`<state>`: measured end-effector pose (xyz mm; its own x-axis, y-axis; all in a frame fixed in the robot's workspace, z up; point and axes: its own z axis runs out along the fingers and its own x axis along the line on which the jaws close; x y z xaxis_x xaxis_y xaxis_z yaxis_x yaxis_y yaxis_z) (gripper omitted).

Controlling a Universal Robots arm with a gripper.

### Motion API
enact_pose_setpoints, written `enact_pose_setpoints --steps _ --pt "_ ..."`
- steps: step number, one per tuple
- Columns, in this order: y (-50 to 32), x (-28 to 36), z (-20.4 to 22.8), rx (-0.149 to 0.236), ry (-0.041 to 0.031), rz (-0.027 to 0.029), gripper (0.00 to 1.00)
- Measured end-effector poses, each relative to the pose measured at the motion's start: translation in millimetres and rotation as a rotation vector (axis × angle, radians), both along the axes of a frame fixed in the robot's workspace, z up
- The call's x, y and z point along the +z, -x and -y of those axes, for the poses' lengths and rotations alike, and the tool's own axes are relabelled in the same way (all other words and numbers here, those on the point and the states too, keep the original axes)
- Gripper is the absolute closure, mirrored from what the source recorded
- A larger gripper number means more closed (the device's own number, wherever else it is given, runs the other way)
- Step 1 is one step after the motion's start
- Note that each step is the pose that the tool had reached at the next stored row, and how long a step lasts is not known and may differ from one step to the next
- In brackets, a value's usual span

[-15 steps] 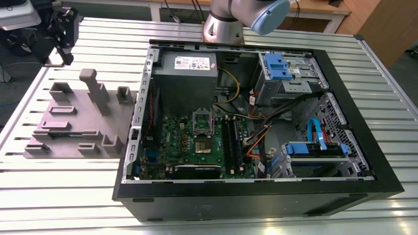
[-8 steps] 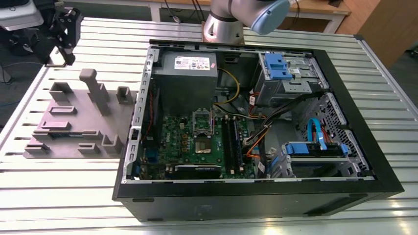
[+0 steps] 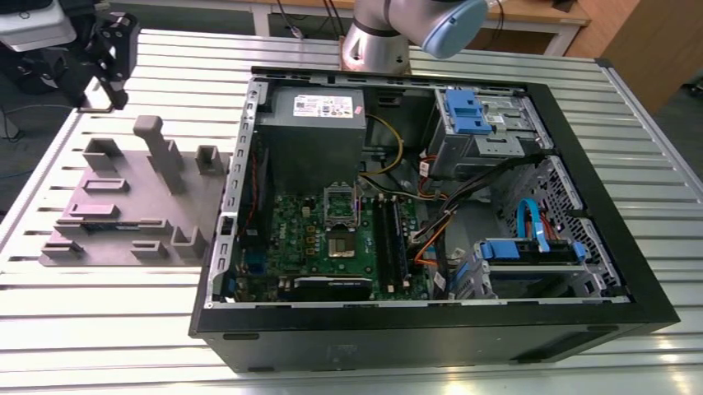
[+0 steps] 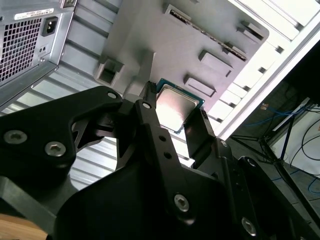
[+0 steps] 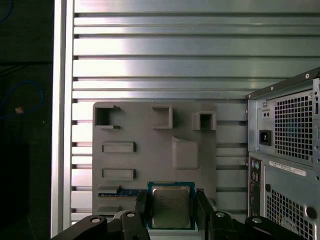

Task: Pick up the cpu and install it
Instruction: 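Pick up the cpu and move it towards the insertion slot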

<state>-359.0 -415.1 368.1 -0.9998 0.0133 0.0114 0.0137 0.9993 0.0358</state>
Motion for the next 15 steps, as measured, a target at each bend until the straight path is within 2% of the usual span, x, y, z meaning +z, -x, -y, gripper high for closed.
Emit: enact_pose_setpoints --steps 3,4,5,15 --pt "-0.7 0.0 0.0 0.0 0.0 0.0001 0.53" --pt "-5.5 0.0 0.0 0.0 0.0 0.0001 0.53" --pt "-6.8 0.0 0.0 0.0 0.0 0.0 0.53" --pt "-11.7 0.0 0.0 0.0 0.0 0.0001 0.53"
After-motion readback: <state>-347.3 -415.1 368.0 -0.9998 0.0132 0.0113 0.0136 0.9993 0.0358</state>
